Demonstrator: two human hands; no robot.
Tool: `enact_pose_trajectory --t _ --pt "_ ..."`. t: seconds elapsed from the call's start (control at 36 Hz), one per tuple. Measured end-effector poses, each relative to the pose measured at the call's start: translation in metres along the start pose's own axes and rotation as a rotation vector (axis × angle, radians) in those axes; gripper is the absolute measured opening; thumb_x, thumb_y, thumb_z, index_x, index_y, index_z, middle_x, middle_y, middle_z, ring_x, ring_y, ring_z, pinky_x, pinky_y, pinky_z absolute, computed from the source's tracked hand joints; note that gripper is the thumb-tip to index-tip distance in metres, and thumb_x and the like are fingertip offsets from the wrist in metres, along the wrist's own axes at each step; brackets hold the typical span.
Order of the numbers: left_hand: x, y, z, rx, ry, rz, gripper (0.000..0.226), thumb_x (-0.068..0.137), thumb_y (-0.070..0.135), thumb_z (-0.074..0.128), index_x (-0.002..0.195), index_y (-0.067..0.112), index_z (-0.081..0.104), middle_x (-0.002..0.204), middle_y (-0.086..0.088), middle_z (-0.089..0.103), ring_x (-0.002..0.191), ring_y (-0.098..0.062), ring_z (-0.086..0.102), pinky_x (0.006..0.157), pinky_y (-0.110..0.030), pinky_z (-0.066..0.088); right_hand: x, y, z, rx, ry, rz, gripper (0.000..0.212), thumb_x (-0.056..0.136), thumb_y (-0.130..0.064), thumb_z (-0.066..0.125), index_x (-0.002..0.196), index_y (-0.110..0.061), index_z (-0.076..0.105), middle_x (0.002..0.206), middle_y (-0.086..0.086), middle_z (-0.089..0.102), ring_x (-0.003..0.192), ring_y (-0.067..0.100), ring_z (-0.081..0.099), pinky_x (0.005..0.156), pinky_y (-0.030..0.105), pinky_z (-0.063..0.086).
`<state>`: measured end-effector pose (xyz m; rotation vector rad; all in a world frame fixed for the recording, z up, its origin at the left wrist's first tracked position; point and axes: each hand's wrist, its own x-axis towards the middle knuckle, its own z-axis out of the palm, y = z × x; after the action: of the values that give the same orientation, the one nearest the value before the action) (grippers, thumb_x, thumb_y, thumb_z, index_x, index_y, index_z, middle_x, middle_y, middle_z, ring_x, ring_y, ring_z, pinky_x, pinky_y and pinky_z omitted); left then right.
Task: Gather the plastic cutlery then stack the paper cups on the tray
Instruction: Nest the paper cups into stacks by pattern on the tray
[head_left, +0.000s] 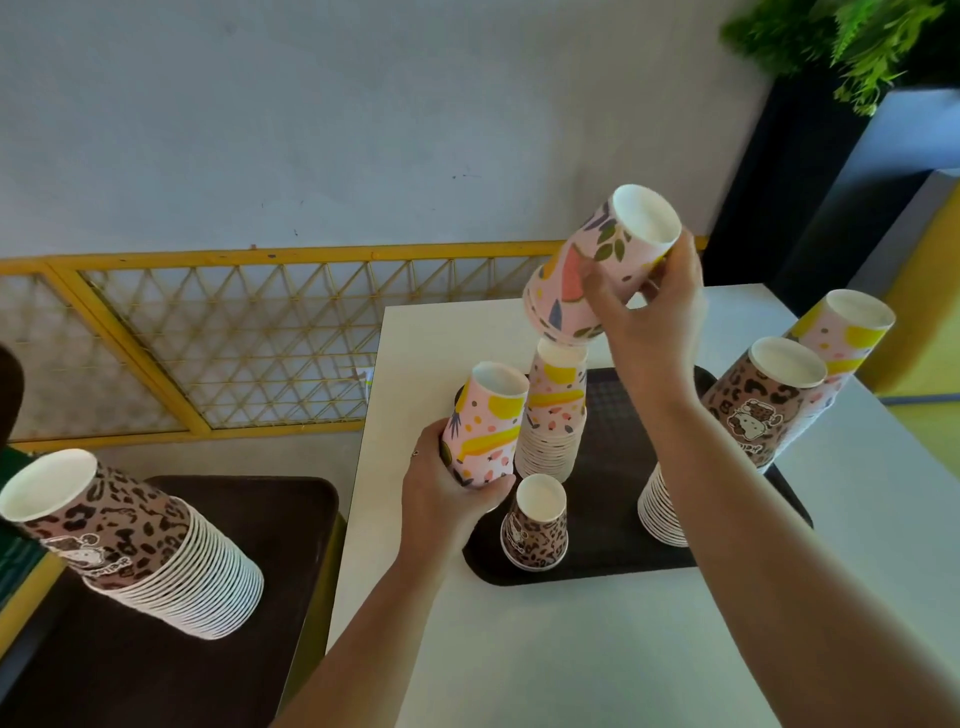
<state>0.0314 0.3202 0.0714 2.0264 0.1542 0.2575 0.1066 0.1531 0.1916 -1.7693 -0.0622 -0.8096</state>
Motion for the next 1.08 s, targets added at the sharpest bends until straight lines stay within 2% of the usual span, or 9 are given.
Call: enact_pose_trajectory --t 0.08,0.31,0.42,0.53,0.67,0.81,0.86,1.0,1.08 --pt "0.001 0.000 0.001 0.002 0.002 0.005 0.075 0.058 0.022 0.088 0.122 0.018 0.049 0.106 0.009 0.058 0.096 -0.005 0.055 0.069 -0.007 0.044 -0.002 0.009 0.003 -0.081 0.002 -0.015 0.074 0.067 -0.052 0.065 0.125 -0.010 0.049 0.112 -0.003 0.052 0.101 0.011 0.052 0.077 0.017 0.049" --pt "0.002 0.000 0.002 -0.038 0.007 0.004 0.074 0.058 0.020 0.088 0.120 0.022 0.048 0.105 0.013 0.057 0.094 0.001 0.055 0.068 -0.004 0.047 -0.019 0.038 0.010 -0.154 -0.083 0.068 0.067 0.073 -0.030 0.076 0.131 -0.011 0.047 0.121 0.003 0.053 0.107 0.015 0.053 0.086 0.034 0.053" --pt "0.001 0.002 0.002 -0.037 0.011 0.003 0.072 0.058 0.020 0.088 0.119 0.023 0.049 0.101 0.015 0.055 0.091 0.002 0.054 0.068 0.002 0.044 -0.028 0.044 0.011 -0.210 -0.191 0.105 0.068 0.074 -0.030 0.075 0.133 -0.015 0.043 0.125 0.002 0.048 0.109 0.010 0.048 0.080 0.015 0.043" --pt "0.001 0.004 0.002 -0.050 0.012 0.006 0.072 0.059 0.020 0.087 0.119 0.024 0.048 0.102 0.015 0.056 0.093 0.000 0.055 0.067 -0.003 0.046 -0.040 0.037 0.009 -0.213 -0.145 0.046 0.076 0.073 -0.040 0.074 0.135 -0.016 0.039 0.134 0.001 0.040 0.120 0.011 0.043 0.094 0.017 0.038" --pt "-0.001 0.009 0.002 -0.073 0.018 -0.001 0.069 0.058 0.018 0.087 0.111 0.031 0.046 0.096 0.020 0.056 0.089 0.002 0.057 0.067 -0.002 0.046 -0.068 0.022 0.006 -0.129 -0.253 -0.029 0.066 0.068 -0.051 0.068 0.120 -0.016 0.049 0.115 -0.003 0.052 0.100 0.002 0.052 0.081 0.001 0.038" --pt "-0.003 0.013 0.002 -0.091 0.013 0.001 0.068 0.058 0.020 0.086 0.116 0.026 0.050 0.101 0.013 0.061 0.089 -0.003 0.060 0.066 -0.003 0.046 -0.096 0.017 0.013 -0.110 -0.466 0.118 0.073 0.063 -0.056 0.070 0.125 -0.032 0.042 0.119 -0.009 0.053 0.111 0.010 0.053 0.091 0.025 0.046" --pt "-0.003 0.014 0.001 -0.083 0.012 0.013 0.072 0.058 0.023 0.087 0.119 0.025 0.049 0.105 0.012 0.061 0.092 -0.006 0.060 0.066 -0.003 0.046 -0.100 0.013 0.014 -0.058 -0.524 0.191 0.072 0.067 -0.043 0.076 0.128 -0.033 0.039 0.117 -0.013 0.055 0.110 0.005 0.053 0.085 0.015 0.044" --pt "-0.004 0.017 0.001 -0.126 -0.061 0.025 0.089 0.051 0.021 0.091 0.125 0.029 0.043 0.117 0.010 0.059 0.106 -0.007 0.057 0.080 -0.015 0.050 -0.099 0.012 0.015 -0.026 -0.486 0.222 0.057 0.075 -0.030 0.074 0.124 -0.024 0.046 0.107 -0.011 0.060 0.106 0.009 0.058 0.087 0.028 0.051" --pt "-0.006 0.019 0.000 -0.118 -0.119 0.050 0.097 0.049 0.018 0.092 0.127 0.034 0.036 0.119 0.015 0.056 0.107 -0.003 0.056 0.079 -0.010 0.048 -0.095 0.010 0.015 -0.046 -0.466 0.184 0.052 0.074 -0.030 0.074 0.116 -0.030 0.043 0.102 -0.010 0.060 0.103 0.013 0.061 0.085 0.033 0.053"
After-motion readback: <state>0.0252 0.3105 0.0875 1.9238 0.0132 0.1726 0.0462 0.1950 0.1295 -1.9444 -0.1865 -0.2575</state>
